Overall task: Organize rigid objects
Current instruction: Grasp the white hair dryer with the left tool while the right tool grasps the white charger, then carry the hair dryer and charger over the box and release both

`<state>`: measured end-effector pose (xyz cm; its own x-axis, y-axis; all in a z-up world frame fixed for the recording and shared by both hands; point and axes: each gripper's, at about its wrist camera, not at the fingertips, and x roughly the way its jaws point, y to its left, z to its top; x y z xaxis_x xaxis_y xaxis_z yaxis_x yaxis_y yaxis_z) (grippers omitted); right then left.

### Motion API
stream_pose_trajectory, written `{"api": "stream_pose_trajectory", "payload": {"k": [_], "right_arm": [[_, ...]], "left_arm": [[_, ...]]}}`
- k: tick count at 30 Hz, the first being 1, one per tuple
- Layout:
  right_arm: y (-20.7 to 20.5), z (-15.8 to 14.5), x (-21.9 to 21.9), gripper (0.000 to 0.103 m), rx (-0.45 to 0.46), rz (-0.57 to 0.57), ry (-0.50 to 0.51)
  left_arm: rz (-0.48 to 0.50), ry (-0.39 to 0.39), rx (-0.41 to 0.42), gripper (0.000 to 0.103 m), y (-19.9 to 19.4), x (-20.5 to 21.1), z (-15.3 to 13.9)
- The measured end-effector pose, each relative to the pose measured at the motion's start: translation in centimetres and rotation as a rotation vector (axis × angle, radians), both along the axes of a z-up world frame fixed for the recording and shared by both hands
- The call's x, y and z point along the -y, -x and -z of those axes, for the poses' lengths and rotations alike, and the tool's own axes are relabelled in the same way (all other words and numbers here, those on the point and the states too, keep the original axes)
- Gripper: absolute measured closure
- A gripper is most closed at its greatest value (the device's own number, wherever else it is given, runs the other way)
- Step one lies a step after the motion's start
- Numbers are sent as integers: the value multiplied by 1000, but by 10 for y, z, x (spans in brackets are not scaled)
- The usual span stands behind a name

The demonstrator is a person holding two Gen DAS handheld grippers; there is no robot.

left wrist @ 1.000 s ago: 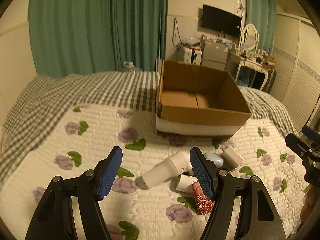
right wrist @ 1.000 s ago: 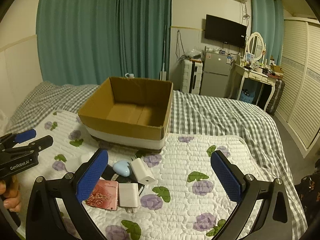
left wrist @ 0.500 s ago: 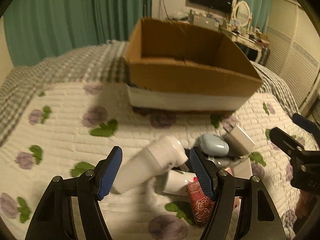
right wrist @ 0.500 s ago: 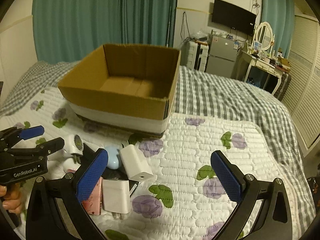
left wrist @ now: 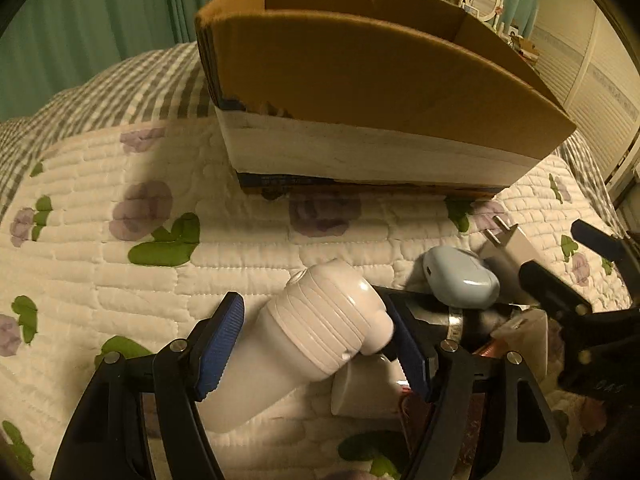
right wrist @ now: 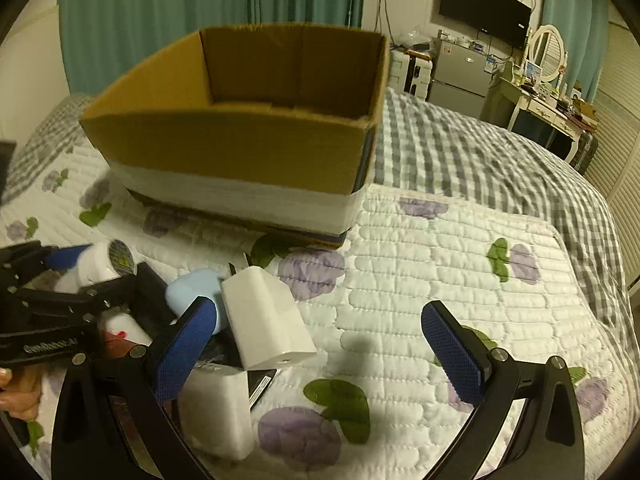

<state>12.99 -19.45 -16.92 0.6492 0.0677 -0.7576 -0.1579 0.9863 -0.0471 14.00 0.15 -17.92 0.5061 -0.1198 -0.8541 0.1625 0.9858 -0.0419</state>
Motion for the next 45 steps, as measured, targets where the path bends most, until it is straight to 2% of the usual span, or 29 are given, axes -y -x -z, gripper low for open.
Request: {"api": "stream_pose_trajectory", "payload": {"k": [3, 5, 7, 9, 11, 12, 13, 14, 19, 26, 33, 45], "right_arm": [[-4, 7, -3, 0, -8, -8, 12], [-5, 11, -6, 4, -13, -7, 26], [-5, 16, -8, 21, -23, -21, 27], [-5, 19, -10, 32, -36, -32, 21], [-4, 20, -10, 38, -37, -46, 14], [-4, 20, -11, 48, -38, -55, 11], [-3, 19, -12, 64, -45, -61, 1], [-2, 18, -13, 68, -43, -69, -5], [5, 12, -11, 72, -49, -51, -39], [20, -6, 8, 75, -31, -5, -93], [38, -29, 1, 75, 22, -32, -112], [81, -100, -7, 75, 161, -51, -144]], "left_arm": [[-5, 11, -4, 28, -3, -3, 5], [-6, 21, -2, 28, -4, -4, 7], [-4, 20, 7, 29, -2, -6, 6], [7, 6, 18, 31, 3, -3, 5], [23, -12, 29, 32, 7, -1, 3], [29, -14, 31, 32, 9, -1, 2], [33, -12, 33, 32, 11, -1, 1], [33, -5, 38, 33, 13, -2, -1], [33, 15, 97, 39, 30, -10, -19], [10, 13, 106, 40, 36, -13, -32], [-20, 24, 142, 41, 42, -14, -54], [-40, 19, 307, 41, 84, -17, -128]]}}
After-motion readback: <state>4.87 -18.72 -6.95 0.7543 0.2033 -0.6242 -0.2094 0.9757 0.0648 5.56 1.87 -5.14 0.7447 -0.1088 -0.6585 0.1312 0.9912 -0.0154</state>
